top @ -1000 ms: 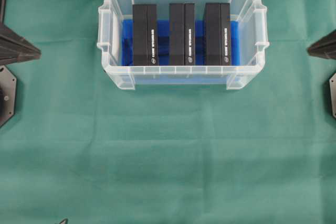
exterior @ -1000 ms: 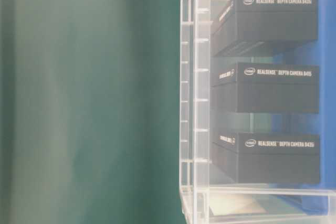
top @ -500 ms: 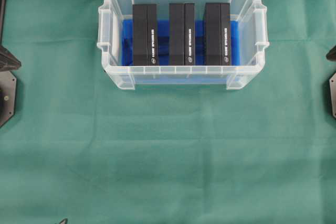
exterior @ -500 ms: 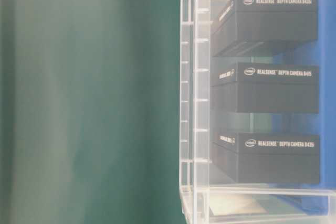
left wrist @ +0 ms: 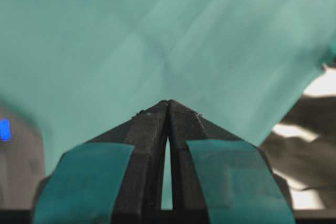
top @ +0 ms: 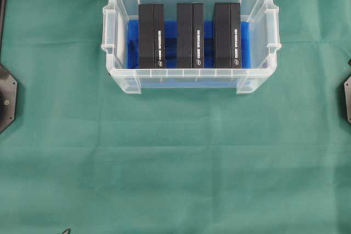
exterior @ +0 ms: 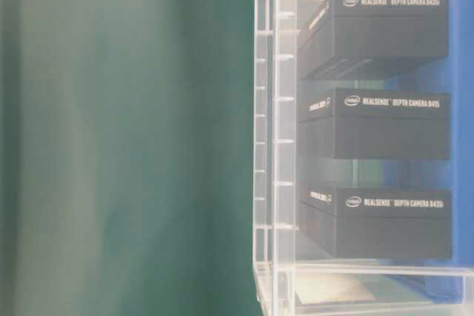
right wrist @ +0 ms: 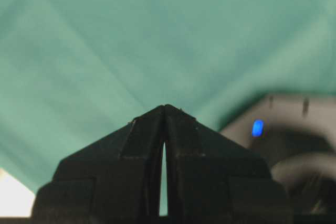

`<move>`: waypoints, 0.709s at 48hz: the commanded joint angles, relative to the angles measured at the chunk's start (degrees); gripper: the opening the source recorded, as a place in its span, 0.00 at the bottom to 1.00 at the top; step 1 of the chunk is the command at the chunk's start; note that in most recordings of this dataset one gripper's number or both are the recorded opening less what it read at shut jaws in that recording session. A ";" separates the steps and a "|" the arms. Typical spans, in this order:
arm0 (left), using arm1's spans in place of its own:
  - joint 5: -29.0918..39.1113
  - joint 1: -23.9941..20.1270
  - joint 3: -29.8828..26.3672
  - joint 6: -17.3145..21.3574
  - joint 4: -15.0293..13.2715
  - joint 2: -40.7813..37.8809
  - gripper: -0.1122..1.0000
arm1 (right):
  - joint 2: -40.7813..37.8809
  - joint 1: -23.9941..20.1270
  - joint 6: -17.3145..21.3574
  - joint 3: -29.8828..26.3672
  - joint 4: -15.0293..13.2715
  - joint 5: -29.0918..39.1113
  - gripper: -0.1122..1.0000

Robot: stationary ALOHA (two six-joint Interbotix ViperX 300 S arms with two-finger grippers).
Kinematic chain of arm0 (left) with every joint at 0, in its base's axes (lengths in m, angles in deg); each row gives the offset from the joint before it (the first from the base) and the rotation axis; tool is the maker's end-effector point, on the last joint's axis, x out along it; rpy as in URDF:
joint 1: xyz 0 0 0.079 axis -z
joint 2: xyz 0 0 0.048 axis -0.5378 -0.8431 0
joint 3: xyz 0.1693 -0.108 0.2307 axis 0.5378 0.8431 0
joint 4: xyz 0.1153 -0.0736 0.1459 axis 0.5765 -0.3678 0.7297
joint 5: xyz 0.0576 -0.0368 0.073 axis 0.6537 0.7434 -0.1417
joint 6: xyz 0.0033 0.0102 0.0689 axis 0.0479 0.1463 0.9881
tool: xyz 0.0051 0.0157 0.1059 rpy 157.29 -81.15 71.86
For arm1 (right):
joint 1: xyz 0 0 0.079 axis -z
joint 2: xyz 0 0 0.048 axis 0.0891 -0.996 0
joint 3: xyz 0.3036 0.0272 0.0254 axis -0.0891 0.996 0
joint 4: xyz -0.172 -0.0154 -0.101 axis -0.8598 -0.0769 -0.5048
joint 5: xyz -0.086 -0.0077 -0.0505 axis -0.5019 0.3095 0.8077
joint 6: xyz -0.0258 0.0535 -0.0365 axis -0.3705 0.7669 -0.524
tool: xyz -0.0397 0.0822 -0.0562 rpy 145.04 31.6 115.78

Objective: Take out the box from the case.

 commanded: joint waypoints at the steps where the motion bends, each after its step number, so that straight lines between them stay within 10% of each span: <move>1: 4.04 0.18 -1.93 -5.71 0.44 -0.88 0.11 | -0.70 0.09 7.29 -1.49 -0.53 2.64 0.09; 14: 7.21 0.26 -2.29 -15.38 0.44 -1.76 0.11 | -2.02 0.09 22.76 -1.76 -0.62 5.54 0.09; 34: 8.61 0.18 -2.90 -16.00 1.14 -3.87 0.11 | -4.39 -0.09 23.99 -2.90 -1.23 5.54 0.09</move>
